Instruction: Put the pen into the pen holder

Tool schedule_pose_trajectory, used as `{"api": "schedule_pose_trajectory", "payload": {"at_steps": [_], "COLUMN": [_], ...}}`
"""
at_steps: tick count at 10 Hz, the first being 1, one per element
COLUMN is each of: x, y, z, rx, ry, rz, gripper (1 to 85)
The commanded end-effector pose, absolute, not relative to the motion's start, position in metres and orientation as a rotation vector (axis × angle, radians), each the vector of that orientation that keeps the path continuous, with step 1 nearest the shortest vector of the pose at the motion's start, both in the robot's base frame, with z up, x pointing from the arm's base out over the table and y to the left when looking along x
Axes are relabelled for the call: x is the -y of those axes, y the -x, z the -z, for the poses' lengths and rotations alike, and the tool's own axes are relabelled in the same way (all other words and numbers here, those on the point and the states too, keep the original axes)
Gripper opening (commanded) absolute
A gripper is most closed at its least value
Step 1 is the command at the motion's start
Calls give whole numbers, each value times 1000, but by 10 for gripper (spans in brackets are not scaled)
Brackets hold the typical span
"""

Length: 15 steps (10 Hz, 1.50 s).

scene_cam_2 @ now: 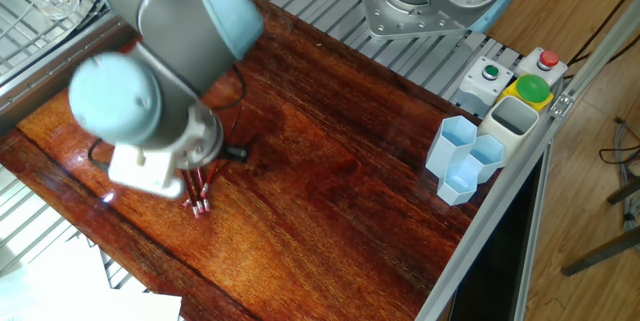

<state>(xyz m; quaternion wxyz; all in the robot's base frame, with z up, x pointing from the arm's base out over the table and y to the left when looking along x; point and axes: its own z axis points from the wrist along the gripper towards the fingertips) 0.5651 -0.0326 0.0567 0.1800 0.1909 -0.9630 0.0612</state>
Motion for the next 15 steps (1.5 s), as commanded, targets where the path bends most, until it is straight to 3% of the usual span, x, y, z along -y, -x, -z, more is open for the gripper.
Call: {"api": "schedule_pose_trajectory", "payload": {"at_steps": [1,4,8,12,13,15], "x": [42,58,41,45,41,55], "y": [-533,-505,-523,-538,-534,-486], "z": [-105,-132,-125,-122,-122,-149], "rx": [2711,2733,2818,2891,2878,2869], "ry": [-542,-576,-541,-450,-454,-521], "rz": [-126,-141,-59,-110,-83,-43], "gripper": [10,10,10,10,10,10]}}
